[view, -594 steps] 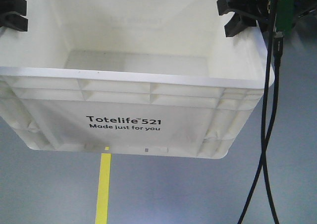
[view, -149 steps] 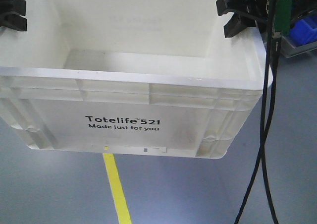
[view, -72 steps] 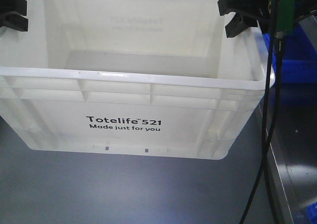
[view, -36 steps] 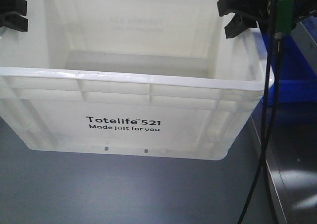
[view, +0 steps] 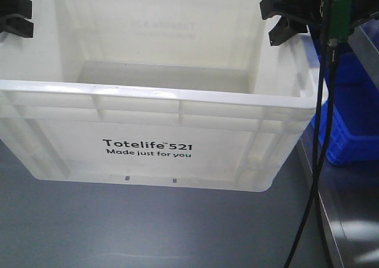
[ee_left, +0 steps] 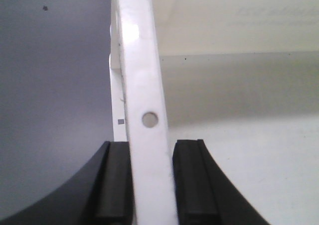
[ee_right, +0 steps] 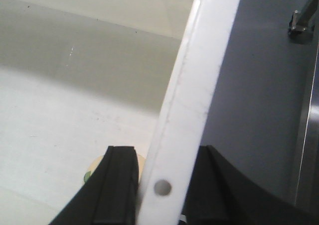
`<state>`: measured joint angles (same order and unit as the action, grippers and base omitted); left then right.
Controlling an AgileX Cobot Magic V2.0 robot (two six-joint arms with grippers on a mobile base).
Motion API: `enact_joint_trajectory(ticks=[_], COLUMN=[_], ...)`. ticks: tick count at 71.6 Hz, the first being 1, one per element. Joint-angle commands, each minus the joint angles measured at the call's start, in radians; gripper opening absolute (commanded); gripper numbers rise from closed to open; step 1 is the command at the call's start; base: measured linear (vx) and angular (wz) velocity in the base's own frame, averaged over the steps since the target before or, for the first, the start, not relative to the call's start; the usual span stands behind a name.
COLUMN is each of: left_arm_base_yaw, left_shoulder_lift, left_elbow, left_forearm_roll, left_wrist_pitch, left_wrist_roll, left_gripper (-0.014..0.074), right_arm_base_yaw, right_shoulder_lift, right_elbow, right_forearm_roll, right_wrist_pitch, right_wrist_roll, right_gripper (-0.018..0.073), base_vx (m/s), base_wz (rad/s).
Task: Place moving items into box and shelve
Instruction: 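Keep both grippers clamped on the tote rims while driving toward the blue-bin rack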
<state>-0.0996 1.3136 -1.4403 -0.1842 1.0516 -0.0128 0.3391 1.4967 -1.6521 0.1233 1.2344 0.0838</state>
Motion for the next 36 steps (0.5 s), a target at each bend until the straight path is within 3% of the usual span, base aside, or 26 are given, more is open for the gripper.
enact_joint_trajectory(ticks=[1, 36], left_arm_base_yaw=[-0.006, -0.006], left_shoulder_lift=[-0.044, -0.044], left_elbow=[-0.045, -0.045], left_forearm_roll=[-0.058, -0.058], left_wrist_pitch=[-0.131, -0.131], left_wrist_roll=[0.002, 0.002], left_gripper=[-0.0017, -0.0017], right_arm_base_yaw=[0.004, 0.004], right_shoulder_lift=[-0.054, -0.054], right_elbow=[-0.048, -0.048], right_forearm_roll=[0.074, 0.074], right_wrist_pitch=[-0.112, -0.112], right_wrist_roll=[-0.043, -0.043], right_gripper=[-0.0012, -0.0012], base_vx=[0.44, 0.44], base_wz=[0.01, 0.0])
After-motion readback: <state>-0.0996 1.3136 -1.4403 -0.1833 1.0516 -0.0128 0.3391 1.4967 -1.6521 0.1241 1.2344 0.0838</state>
